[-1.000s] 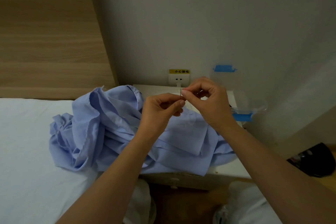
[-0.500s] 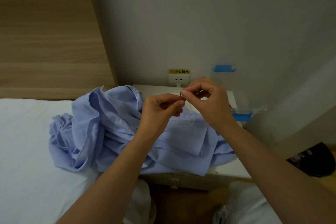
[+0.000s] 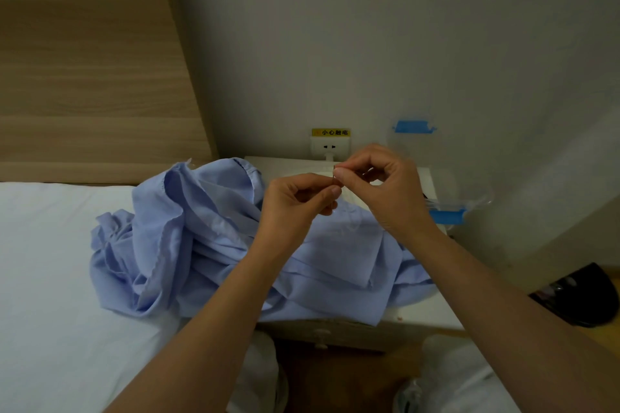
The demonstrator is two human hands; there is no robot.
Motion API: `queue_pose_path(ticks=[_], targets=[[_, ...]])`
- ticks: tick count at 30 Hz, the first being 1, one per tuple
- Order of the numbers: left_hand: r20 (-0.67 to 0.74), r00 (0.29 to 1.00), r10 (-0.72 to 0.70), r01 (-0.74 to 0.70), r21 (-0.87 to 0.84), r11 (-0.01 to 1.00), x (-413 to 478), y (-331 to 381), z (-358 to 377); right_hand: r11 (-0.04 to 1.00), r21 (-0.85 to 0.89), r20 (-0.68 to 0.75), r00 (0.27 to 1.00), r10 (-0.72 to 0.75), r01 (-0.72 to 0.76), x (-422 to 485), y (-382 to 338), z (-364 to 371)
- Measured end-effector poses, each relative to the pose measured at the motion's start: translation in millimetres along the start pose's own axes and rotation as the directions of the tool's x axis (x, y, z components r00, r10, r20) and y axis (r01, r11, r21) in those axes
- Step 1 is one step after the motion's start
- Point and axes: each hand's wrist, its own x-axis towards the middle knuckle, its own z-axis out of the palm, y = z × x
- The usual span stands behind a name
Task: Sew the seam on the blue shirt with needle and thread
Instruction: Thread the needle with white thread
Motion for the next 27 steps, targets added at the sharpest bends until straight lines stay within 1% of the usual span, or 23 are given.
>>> queue_pose_path(ticks=[15,27], targets=[[0.001,1.000,0.018,-0.018,0.017,1.000,-1.2,0.4,-0.8,1.000,0.021,0.037,0.999,0.016,-0.017,-0.2,-2.7,-1.2],[0.009,1.000,0.004,-0.004,-0.003,1.000,-1.0,1.5,-0.4,0.996,0.046,0.064,0.995,0.073,-0.076,-0.7,-3.8,-2.3]])
